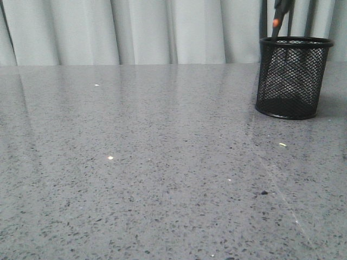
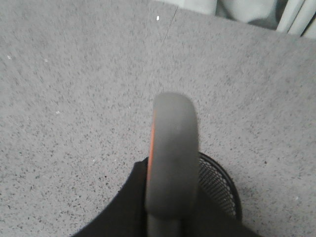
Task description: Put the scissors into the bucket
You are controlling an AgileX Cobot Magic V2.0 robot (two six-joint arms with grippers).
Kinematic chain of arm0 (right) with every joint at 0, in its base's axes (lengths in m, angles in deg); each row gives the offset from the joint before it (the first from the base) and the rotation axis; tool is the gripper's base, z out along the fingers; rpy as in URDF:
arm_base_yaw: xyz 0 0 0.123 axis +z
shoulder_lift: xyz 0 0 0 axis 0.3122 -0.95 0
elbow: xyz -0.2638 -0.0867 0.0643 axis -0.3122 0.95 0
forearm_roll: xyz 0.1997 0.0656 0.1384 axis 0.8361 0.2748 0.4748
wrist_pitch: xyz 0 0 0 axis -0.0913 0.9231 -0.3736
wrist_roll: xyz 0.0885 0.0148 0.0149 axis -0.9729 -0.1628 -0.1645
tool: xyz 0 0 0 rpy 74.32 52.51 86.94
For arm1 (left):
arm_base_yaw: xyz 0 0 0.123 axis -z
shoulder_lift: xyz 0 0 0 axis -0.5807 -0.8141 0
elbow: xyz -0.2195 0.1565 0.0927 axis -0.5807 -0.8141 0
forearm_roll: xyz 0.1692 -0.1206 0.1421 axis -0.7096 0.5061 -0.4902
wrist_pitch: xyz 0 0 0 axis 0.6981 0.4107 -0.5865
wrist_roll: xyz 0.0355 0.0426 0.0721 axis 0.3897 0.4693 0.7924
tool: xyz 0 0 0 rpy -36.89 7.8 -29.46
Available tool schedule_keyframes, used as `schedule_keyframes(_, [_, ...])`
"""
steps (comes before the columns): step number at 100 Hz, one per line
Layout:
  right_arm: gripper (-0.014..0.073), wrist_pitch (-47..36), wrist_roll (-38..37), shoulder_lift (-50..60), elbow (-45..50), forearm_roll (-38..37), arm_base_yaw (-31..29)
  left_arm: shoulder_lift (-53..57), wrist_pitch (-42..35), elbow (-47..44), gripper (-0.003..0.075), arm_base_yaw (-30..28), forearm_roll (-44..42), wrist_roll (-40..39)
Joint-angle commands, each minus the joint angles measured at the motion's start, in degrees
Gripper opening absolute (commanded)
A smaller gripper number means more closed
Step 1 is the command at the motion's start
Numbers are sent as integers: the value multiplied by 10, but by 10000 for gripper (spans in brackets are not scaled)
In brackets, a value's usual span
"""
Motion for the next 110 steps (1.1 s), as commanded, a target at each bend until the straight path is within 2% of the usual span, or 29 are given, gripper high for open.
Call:
schedule_keyframes(1, [-38, -39, 5, 4, -20, -15, -4, -6, -48, 7, -20, 4, 9, -10])
schedule_keyframes(9, [34, -36, 5, 0, -20, -15, -4, -6, -48, 7, -20, 4, 9, -10])
schedule_keyframes(26, [360, -37, 5, 0, -20, -16, -4, -6, -55, 2, -20, 4, 9, -10])
schedule_keyframes(33, [442, -38, 5, 1, -23, -23, -4, -6, -62, -3, -20, 4, 9, -10])
schedule_keyframes(58, [458, -27, 5, 22, -92, -72, -4, -6, -100, -38, -20, 4, 9, -11])
schedule_keyframes(65, [450, -25, 5, 39, -112, -72, -4, -6, -136, -55, -20, 4, 9, -11])
schedule_keyframes(72, [372, -25, 5, 61, -120, -71, -4, -6, -193, -76, -20, 4, 8, -11])
schedule_keyframes(77, [253, -24, 5, 82, -120, -69, -4, -6, -239, -95, -20, 4, 2, -11])
schedule_keyframes(82, [70, -16, 5, 105, -115, -69, -4, -6, -287, -112, -20, 4, -3, -16])
schedule_keyframes(87, [-72, -10, 5, 135, -103, -69, -4, -6, -334, -131, -20, 4, -18, -38])
schedule_keyframes(97, [-59, -16, 5, 198, -47, -68, -4, -6, -402, -172, -20, 4, -48, -83])
schedule_keyframes(110, [-59, -86, 5, 300, 103, -68, -4, -6, -446, -239, -20, -3, -54, -84])
